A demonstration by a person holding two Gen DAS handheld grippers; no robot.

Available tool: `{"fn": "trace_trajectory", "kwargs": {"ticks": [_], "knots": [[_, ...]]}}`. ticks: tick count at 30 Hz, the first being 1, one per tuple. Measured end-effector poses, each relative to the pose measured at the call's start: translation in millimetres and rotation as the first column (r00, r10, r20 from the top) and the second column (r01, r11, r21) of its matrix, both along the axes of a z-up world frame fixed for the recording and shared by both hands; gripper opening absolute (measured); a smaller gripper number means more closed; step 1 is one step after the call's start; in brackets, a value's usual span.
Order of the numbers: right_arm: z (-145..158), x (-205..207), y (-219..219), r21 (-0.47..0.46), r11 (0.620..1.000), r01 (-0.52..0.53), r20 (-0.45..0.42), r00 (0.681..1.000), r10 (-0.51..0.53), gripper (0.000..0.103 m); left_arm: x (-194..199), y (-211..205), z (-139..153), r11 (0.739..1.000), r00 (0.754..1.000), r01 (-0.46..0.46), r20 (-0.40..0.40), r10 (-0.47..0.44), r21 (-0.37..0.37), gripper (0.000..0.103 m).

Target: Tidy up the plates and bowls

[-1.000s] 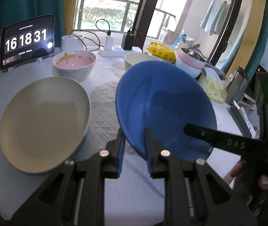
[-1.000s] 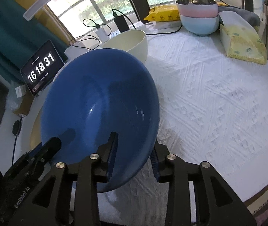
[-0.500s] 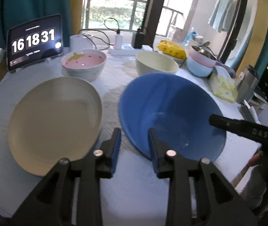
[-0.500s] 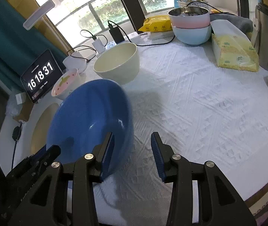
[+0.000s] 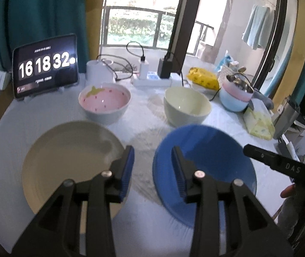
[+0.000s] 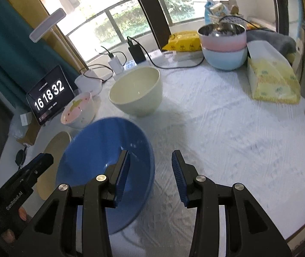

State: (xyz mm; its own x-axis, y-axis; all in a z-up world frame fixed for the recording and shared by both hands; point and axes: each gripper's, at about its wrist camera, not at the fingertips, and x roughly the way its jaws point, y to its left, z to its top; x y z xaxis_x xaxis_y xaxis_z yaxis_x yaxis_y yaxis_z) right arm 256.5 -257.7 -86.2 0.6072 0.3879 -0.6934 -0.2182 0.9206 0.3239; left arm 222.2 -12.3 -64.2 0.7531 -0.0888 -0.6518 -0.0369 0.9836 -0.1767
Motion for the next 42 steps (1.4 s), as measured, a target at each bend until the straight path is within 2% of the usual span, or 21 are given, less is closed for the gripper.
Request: {"fn": "trace_trajectory", "kwargs": {"ticks": [9,21,32,39,42], "knots": [[19,31,1,-0.011,1.000,-0.011,0.048,0.999,0.011,0.043,41,-9,16,0.999,0.999,0.040,-0.020,-0.039,0.029,0.038],[26,75,9,-0.018,0.999,-0.033,0.060,0.998,0.034,0.043,92,-17,11,0.997,0.993,0.077,-0.093,-0.076,0.014,0.038],[13,112,15,0.000,0.999,-0.048,0.005,0.999,0.048,0.043,130,-18,-3,0.995,0.981,0.091,-0.169,-0.097,-0.043,0.038],[3,134,21,0.007,0.998,-0.056,-0.035,0.998,0.057,0.043,154,-25,-18,0.991,0.961,0.095,-0.251,-0.116,-0.095,0.038],[-5,145,22,0.029,0.997,-0.066,-0.078,0.995,0.068,0.043,163,-30,-24,0.992,0.949,0.097,-0.292,-0.117,-0.079,0.038]]}}
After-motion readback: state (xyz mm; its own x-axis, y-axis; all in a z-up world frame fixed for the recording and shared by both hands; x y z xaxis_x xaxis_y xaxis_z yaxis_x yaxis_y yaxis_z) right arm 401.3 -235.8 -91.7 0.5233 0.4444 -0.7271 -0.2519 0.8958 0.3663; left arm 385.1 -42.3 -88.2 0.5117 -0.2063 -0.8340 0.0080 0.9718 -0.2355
